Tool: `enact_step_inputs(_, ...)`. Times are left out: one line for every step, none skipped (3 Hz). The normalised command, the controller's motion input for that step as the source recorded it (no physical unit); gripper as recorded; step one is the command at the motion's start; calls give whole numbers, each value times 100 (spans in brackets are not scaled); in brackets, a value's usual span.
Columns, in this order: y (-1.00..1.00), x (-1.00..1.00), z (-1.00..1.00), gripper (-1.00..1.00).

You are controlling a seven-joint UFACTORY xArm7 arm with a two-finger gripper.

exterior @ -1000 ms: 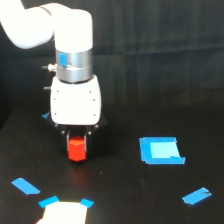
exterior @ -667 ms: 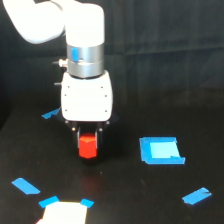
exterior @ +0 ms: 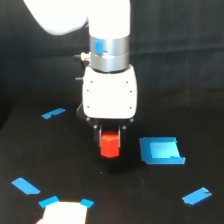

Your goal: Pick up the red object from the table

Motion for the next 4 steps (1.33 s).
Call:
enact_step_inputs(-91, 16, 100, -64)
enact_step_inputs(-56, 6, 100, -49)
enact_step_inputs(-35, -11, 100, -91)
enact_step_inputs(-2, 17, 66, -97)
